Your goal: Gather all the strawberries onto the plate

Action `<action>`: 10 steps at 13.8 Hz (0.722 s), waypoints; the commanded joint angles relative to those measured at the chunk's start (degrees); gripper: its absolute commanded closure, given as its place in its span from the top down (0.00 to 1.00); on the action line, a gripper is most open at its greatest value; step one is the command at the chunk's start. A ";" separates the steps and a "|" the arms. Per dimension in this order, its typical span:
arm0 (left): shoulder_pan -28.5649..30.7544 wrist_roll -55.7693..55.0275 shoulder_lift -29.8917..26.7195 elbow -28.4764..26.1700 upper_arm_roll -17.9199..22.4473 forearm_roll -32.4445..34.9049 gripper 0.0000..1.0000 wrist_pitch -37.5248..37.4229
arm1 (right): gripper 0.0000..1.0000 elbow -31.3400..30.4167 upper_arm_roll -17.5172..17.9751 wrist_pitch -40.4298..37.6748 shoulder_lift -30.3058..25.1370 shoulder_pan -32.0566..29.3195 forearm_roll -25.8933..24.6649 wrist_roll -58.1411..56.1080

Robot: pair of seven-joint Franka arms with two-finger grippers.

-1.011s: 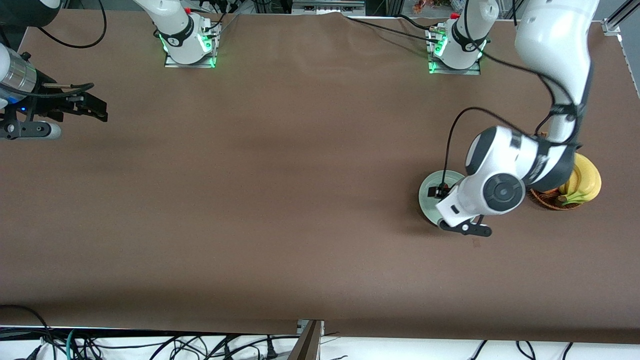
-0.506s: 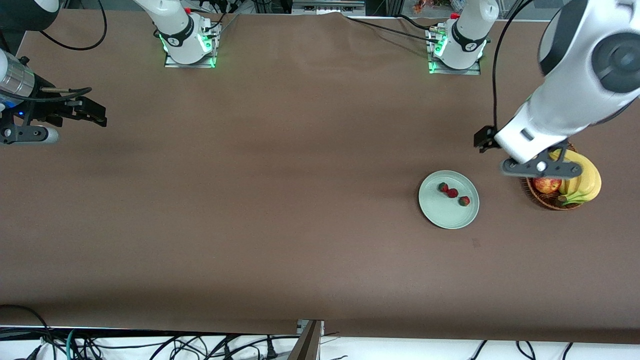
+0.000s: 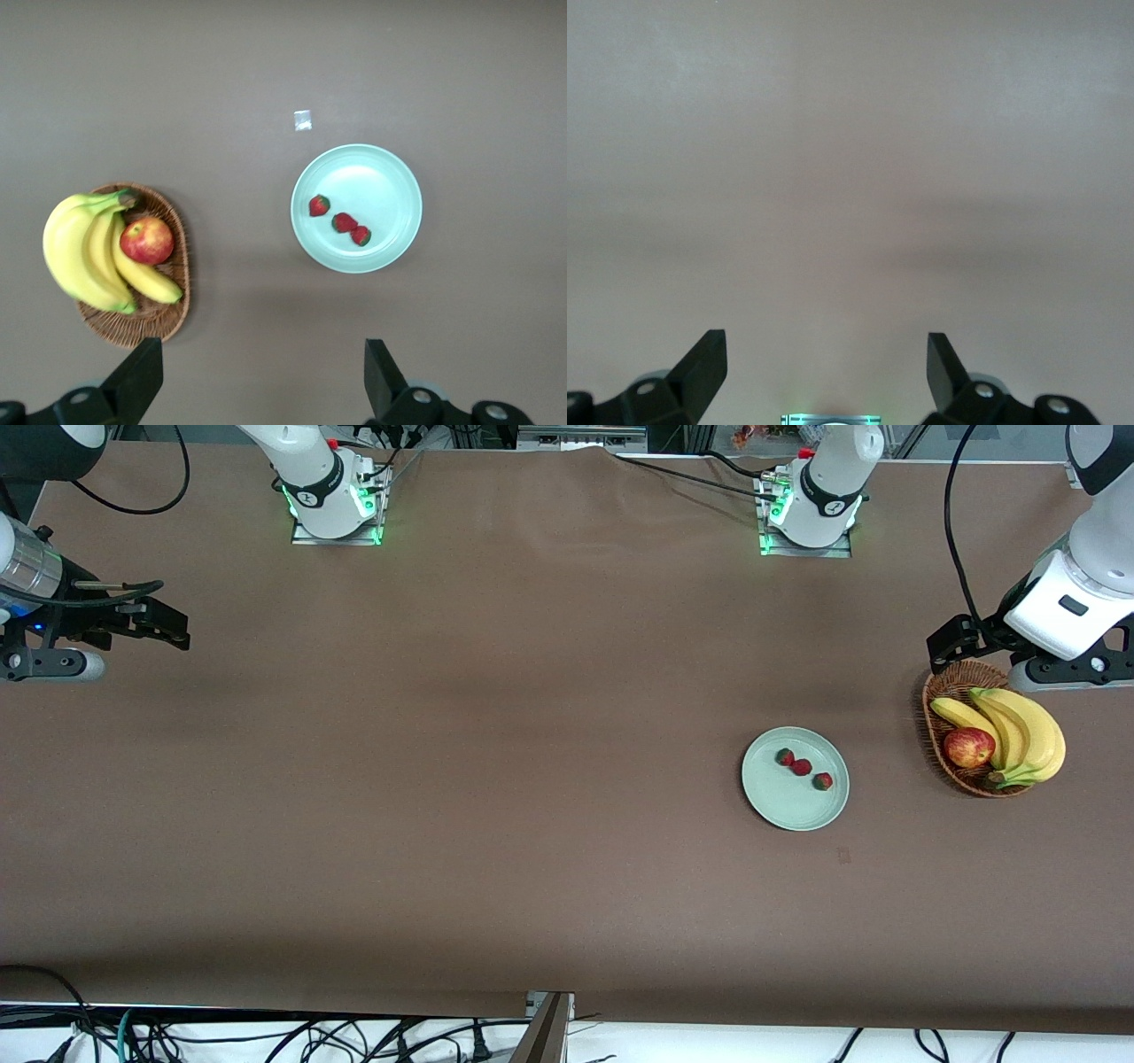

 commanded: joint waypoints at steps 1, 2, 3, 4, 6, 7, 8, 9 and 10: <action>-0.86 1.44 -4.51 -6.16 0.88 -1.78 1.00 4.20 | 1.00 1.30 0.64 -1.00 0.35 -0.65 0.89 -0.44; -0.60 1.44 -4.33 -6.08 1.24 -3.44 1.00 4.20 | 1.00 1.21 0.64 -1.09 0.17 -0.74 0.89 -0.70; -0.77 1.53 -4.16 -5.90 2.63 -4.85 1.00 4.12 | 1.00 1.21 0.64 -1.18 0.08 -0.74 0.89 -0.79; -0.86 1.53 -4.07 -5.90 3.43 -5.65 1.00 3.68 | 1.00 1.30 0.64 -1.09 0.08 -0.74 0.89 -0.53; -0.95 1.44 -3.02 -4.68 3.52 -5.83 1.00 2.63 | 1.00 1.30 0.64 -1.09 0.17 -0.74 0.89 -0.53; -0.95 1.44 -2.93 -4.50 3.52 -5.57 1.00 2.36 | 1.00 1.21 0.64 -1.09 0.17 -0.74 0.89 -0.44; -0.95 1.35 -2.84 -4.41 3.52 -5.05 1.00 1.75 | 1.00 1.21 0.64 -1.09 0.35 -0.74 0.89 -0.44; -0.95 1.27 -2.92 -4.41 3.52 -4.78 1.00 1.13 | 1.00 1.21 0.64 -1.09 0.43 -0.65 0.89 -0.27; -0.95 1.27 -2.92 -4.32 3.61 -4.60 1.00 0.61 | 1.00 1.21 0.64 -1.09 0.52 -0.65 0.89 -0.18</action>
